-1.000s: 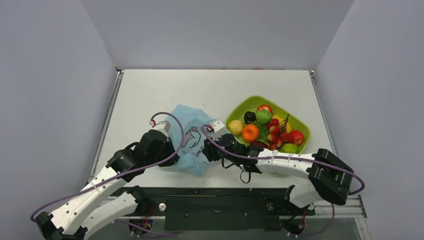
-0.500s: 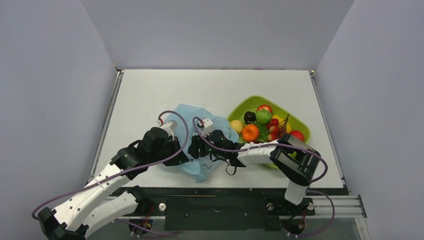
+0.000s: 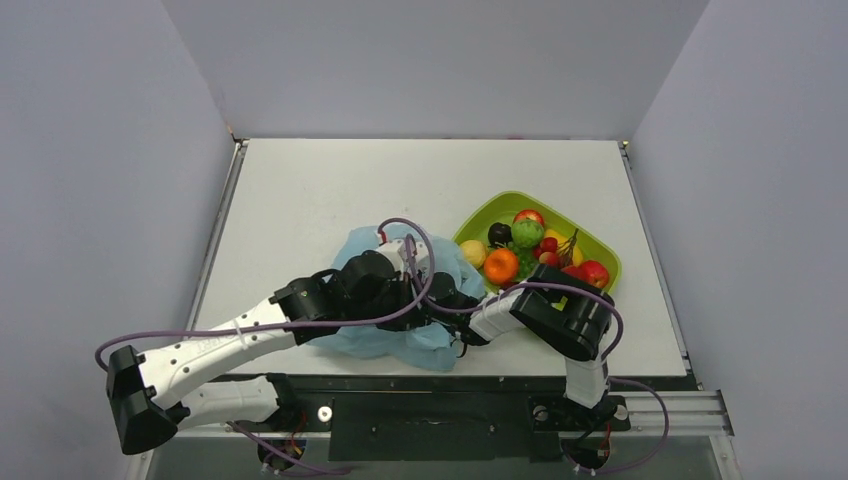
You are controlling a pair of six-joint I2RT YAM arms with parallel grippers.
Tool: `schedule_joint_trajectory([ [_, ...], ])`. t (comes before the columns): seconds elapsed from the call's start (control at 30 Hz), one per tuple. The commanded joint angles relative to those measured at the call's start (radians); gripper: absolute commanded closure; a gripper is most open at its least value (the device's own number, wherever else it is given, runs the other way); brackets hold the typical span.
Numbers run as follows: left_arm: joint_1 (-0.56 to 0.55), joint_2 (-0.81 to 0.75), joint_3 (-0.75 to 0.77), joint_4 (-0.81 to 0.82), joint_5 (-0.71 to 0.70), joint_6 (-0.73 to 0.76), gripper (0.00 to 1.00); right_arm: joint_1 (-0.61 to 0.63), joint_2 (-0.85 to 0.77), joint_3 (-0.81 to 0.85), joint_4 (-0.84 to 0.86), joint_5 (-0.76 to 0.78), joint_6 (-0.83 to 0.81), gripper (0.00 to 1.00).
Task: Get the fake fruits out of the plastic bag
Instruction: Take out the fake fruit from the plastic bag.
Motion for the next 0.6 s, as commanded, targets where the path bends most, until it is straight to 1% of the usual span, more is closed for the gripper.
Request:
schedule_joint_trajectory([
  [0.0,0.041,-0.141,-0.078,-0.058,-0.108,-0.055,1.0,0.026,0.015,-0.031,0.162,-0.016,-0.013,0.18],
  [0.13,0.046,-0.289,-0.155,-0.185,-0.228,-0.151,1.0,0.059,0.011,-0.034,0.138,-0.054,-0.025,0.18],
  [0.17,0.046,-0.316,-0.177,-0.197,-0.267,-0.2,1.0,0.065,0.009,-0.039,0.148,-0.049,-0.026,0.18],
  [0.23,0.048,-0.423,-0.245,-0.196,-0.288,-0.249,1.0,0.081,0.012,-0.037,0.158,-0.042,-0.029,0.18],
  [0.33,0.048,-0.498,-0.31,-0.202,-0.316,-0.304,1.0,0.104,0.03,0.003,0.126,-0.044,-0.046,0.18],
  [0.43,0.046,-0.567,-0.34,-0.184,-0.305,-0.338,1.0,0.122,0.046,0.053,0.113,-0.056,-0.054,0.18],
  [0.57,0.046,-0.598,-0.358,-0.075,-0.222,-0.308,1.0,0.149,0.074,0.117,0.09,-0.054,-0.065,0.18],
])
